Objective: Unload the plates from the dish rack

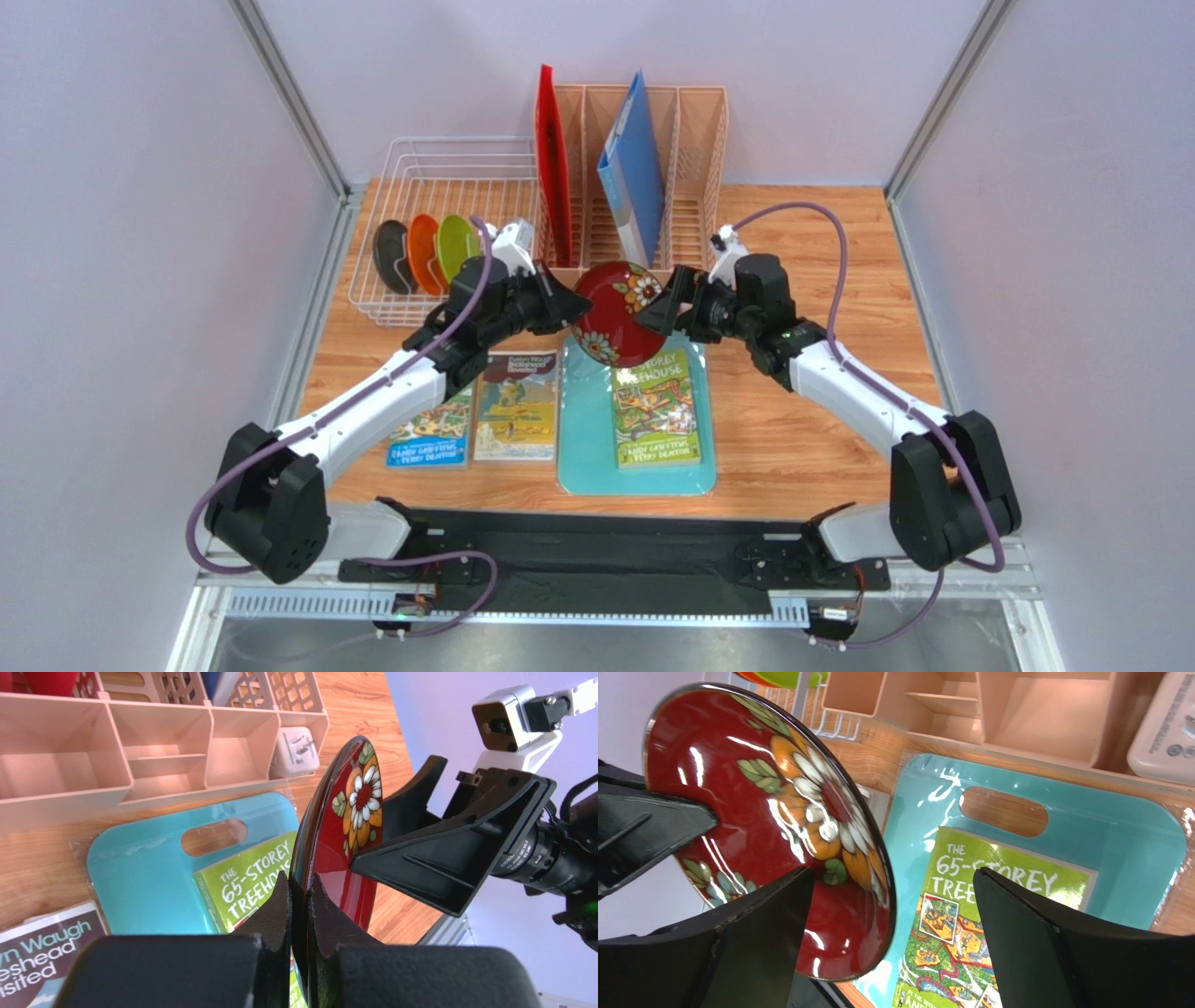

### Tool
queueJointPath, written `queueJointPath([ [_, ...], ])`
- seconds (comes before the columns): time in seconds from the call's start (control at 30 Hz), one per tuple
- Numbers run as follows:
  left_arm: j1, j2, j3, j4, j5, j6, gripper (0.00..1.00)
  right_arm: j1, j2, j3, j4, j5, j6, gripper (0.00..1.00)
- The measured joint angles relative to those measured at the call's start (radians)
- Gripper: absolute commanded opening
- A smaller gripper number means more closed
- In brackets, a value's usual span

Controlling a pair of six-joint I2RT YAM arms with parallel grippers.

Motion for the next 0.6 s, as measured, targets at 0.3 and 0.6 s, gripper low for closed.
queueJointPath([
  [0.3,0.008,0.017,-0.067,0.079,-0.006,-0.038,0.0,-0.021,0.004,-0.08,0.164,-0.13,0.09,0.0],
  [0.6,0.021,0.042,-0.083,0.111,-0.031,-0.044,0.99,-0.04,-0.014,-0.131,0.259,-0.168,0.147,0.0],
])
